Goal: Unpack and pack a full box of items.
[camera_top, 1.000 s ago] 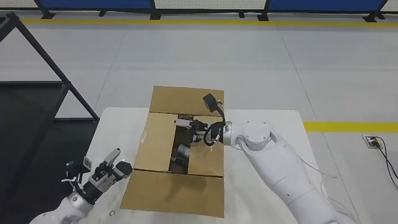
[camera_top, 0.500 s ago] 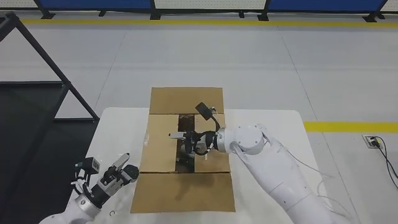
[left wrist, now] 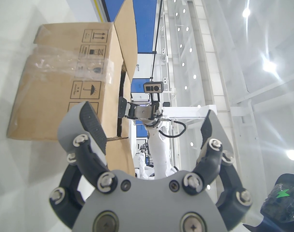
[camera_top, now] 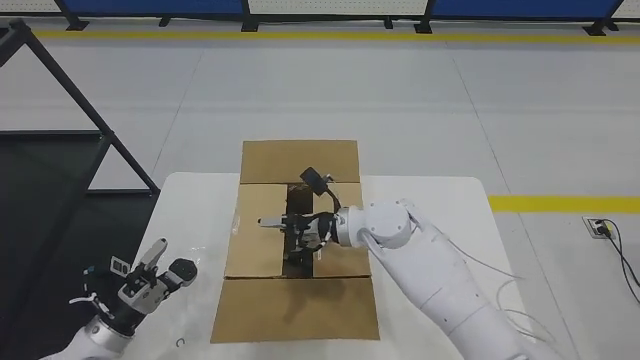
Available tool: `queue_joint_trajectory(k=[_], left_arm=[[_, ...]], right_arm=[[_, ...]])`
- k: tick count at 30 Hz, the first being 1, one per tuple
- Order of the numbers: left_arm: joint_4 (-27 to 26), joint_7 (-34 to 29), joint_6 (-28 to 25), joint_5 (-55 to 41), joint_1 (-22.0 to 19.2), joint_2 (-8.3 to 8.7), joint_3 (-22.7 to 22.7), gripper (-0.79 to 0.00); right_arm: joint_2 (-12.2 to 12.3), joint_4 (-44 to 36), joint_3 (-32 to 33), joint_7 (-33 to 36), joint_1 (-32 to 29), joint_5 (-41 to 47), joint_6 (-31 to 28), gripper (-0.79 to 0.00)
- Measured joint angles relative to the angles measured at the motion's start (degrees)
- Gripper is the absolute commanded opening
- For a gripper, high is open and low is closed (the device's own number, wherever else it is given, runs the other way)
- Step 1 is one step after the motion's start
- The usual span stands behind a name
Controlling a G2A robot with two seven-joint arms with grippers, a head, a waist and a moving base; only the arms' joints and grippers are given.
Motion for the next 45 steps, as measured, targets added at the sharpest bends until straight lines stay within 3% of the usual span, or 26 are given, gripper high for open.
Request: queue_joint_trajectory(k=[13, 19, 26, 34, 45], left_arm=[[0.8, -0.3, -0.3, -2.8, 1.3, 0.00, -3.8, 0.000], [1.0, -0.4, -1.0, -4.7, 2.1, -0.10, -5.3, 0.000], [1.2, -0.8, -2.2, -10.1, 4.1, -0.31, -9.1, 0.000], [1.2, -4.1, 0.3, -20.8, 6.3, -0.66, -12.9, 0.000], [1.2, -4.3, 0.7, -21.4, 6.4, -0.66, -13.0, 0.000]], right_arm=[[-1.8, 5.3, 2.2, 4.7, 1.9, 10.2, -8.8, 0.000], [-3.1, 4.4, 1.4, 2.4, 2.8, 11.3, -10.9, 0.000], [-6.7, 4.5, -2.9, -4.4, 4.8, 11.6, -10.2, 0.000], [-12.1, 8.6, -8.5, -7.2, 7.6, 12.6, -14.9, 0.000], [-12.4, 9.2, -8.7, -6.7, 7.9, 12.6, -15.2, 0.000]])
